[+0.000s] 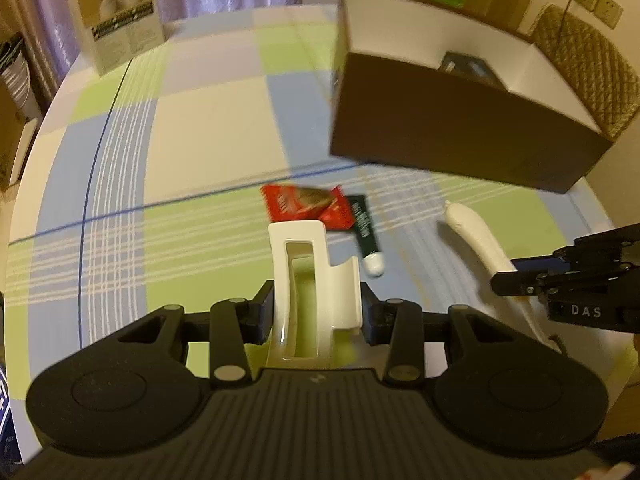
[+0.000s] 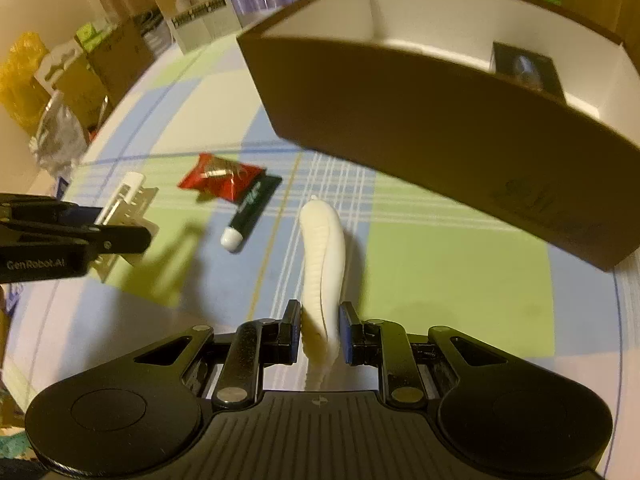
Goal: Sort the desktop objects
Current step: 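Lift the white clip and white brush and carry them toward the brown box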
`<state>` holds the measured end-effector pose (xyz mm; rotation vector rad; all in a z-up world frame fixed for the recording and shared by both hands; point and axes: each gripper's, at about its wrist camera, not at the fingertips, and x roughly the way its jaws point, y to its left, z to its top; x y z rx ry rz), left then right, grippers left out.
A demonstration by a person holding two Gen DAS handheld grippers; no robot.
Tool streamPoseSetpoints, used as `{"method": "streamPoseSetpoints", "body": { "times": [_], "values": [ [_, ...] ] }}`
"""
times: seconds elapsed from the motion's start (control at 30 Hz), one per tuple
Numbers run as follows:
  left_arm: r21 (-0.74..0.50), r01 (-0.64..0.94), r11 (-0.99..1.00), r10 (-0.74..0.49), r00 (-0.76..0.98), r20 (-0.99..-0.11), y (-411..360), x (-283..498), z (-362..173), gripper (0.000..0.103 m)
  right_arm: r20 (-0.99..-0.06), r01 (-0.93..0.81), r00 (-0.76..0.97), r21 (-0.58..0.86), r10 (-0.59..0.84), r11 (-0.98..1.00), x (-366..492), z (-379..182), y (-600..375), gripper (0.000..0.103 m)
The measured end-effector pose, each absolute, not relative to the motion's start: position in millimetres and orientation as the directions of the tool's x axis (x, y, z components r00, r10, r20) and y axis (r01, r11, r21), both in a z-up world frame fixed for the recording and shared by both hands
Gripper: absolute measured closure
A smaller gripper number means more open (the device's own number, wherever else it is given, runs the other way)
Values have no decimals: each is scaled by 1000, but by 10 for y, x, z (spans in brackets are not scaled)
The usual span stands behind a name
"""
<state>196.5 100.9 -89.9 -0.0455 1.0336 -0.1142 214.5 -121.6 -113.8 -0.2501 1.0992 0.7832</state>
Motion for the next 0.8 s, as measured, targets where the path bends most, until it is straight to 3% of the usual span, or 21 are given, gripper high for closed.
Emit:
{"method": "streamPoseSetpoints", "body": {
  "times": [0.8],
  "values": [
    [-113, 231, 966, -242, 665, -707, 252, 2606, -24, 67, -701, -596, 351, 344, 621, 726, 2857, -42, -1657, 86]
  ]
}}
